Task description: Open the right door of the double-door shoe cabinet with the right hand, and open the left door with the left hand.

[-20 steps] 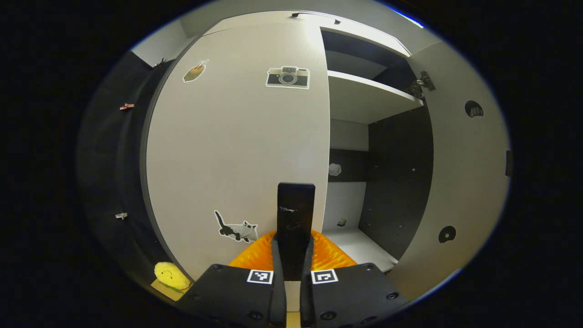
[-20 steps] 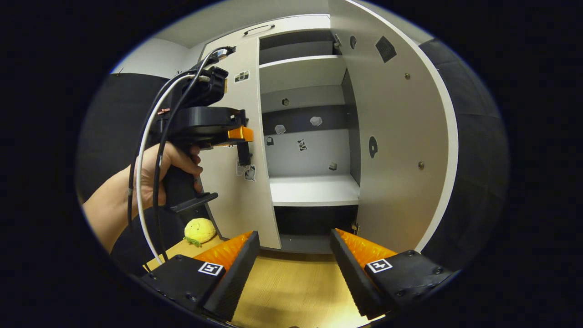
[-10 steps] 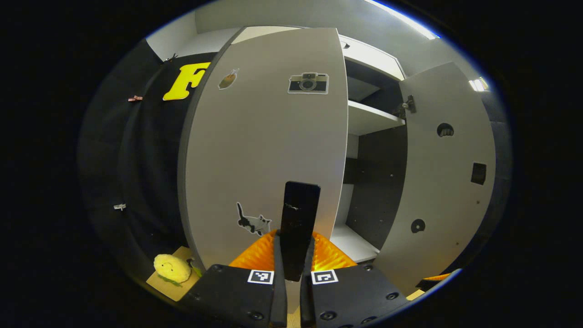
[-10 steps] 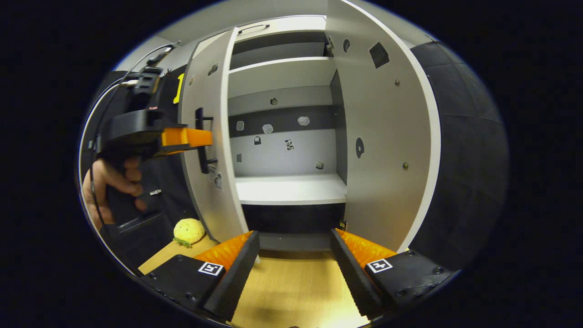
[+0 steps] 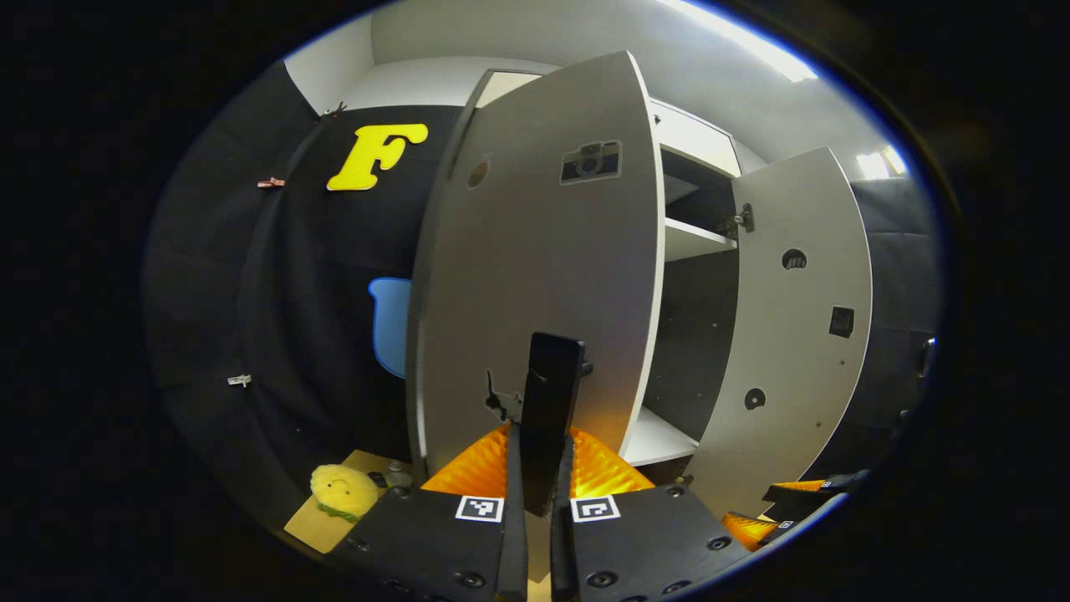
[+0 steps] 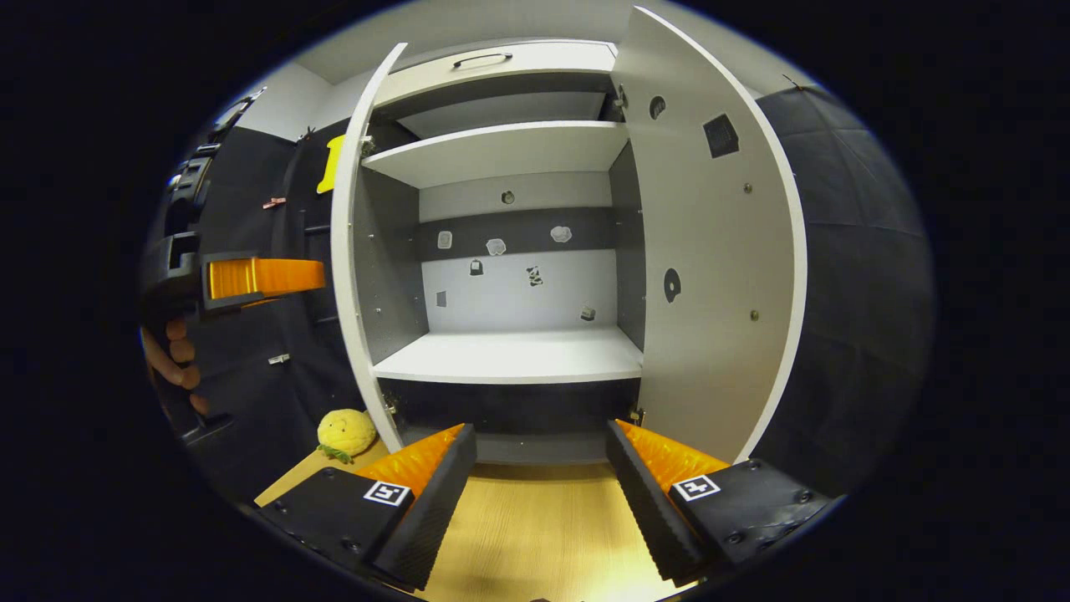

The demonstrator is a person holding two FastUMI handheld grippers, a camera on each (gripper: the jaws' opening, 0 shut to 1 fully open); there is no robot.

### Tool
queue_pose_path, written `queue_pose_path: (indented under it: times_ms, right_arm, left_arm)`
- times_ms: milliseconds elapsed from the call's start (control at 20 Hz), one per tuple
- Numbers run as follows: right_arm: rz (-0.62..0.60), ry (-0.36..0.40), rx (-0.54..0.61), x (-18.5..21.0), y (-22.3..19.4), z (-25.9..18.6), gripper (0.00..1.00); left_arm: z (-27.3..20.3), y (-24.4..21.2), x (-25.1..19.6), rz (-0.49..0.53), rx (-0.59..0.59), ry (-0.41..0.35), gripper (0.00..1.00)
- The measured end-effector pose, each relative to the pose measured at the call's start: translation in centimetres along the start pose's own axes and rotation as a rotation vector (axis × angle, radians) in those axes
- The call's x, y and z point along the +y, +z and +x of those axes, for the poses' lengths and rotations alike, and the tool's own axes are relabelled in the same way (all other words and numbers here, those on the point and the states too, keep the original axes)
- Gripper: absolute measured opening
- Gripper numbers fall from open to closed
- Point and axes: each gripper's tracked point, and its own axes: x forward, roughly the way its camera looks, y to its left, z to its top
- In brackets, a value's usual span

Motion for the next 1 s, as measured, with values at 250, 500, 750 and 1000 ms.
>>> queue_pose_path:
  times_ms: [250,500,750,1000]
  right_arm:
    - [-0.015,0.020,0.013,1.9,-0.6,-0.6,0.98]
    - [-0.028,0.028,0.009,3.2,-0.7,-1.0,0.98]
    - [-0.041,0.009,0.021,3.1,-0.6,-1.8,0.98]
    - [-0.039,-0.016,0.004,0.8,0.8,-3.3,0.99]
  left_arm:
    - [-2.9,0.4,4.5,-0.017,-0.019,0.071,0.13]
    - [-4.5,1.0,11.6,-0.015,-0.027,0.200,0.05]
    - [-5.3,1.0,13.0,-0.126,-0.014,0.137,0.05]
    - [-6.4,1.0,12.9,-0.023,0.005,0.174,0.05]
